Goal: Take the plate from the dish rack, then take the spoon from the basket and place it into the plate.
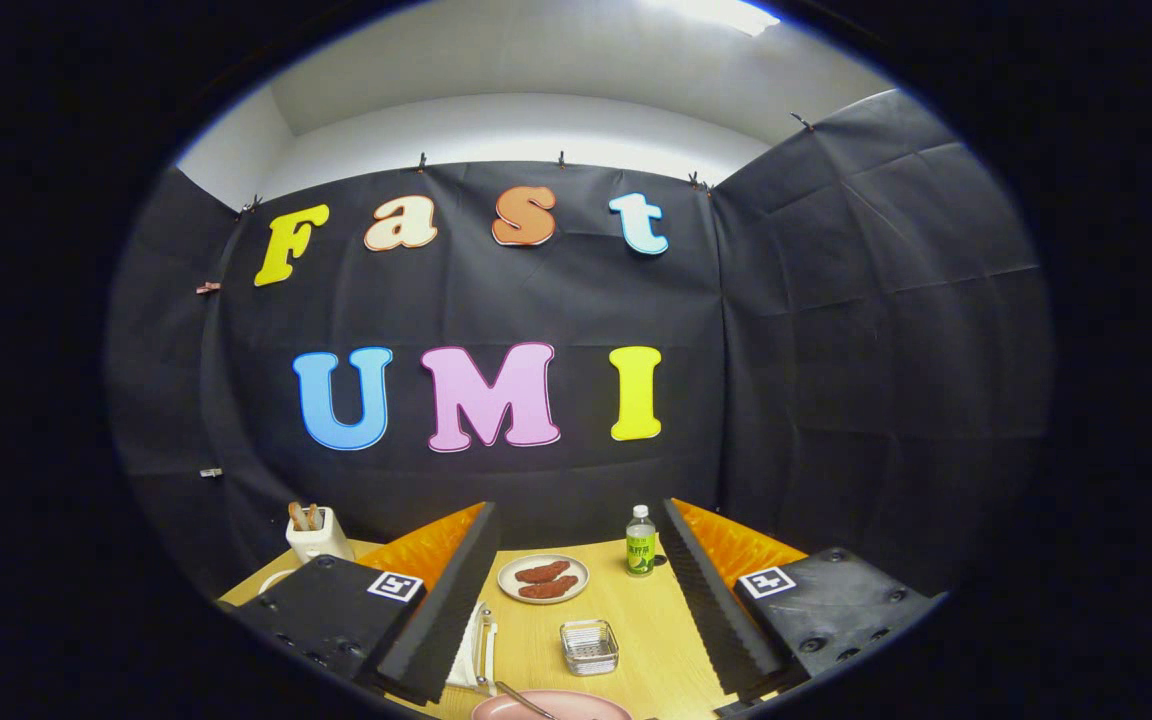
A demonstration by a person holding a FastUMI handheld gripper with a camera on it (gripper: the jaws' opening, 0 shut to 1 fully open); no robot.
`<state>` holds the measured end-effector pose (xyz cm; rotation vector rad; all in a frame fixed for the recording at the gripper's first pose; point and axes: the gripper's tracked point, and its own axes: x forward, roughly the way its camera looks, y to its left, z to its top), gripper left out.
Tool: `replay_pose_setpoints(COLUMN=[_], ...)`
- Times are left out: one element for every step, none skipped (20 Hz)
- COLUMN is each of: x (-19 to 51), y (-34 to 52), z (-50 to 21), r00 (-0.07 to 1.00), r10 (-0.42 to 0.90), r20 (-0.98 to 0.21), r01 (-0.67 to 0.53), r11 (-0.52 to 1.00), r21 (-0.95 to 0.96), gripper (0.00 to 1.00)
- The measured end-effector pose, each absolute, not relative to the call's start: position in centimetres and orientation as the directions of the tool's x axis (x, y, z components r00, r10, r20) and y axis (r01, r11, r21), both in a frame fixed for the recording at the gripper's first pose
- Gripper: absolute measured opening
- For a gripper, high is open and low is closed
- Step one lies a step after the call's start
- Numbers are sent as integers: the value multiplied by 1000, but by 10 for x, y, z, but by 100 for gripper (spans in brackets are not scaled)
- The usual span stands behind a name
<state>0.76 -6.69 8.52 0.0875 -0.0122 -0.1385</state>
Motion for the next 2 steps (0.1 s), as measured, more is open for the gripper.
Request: replay_pose_setpoints(x=[10,12], y=[-66,-64], z=[83,83], r00=[991,992], r10=[-135,-129], r20=[-1,-3], r01=[134,128], r11=[987,988], r21=[85,84], gripper=[100,100])
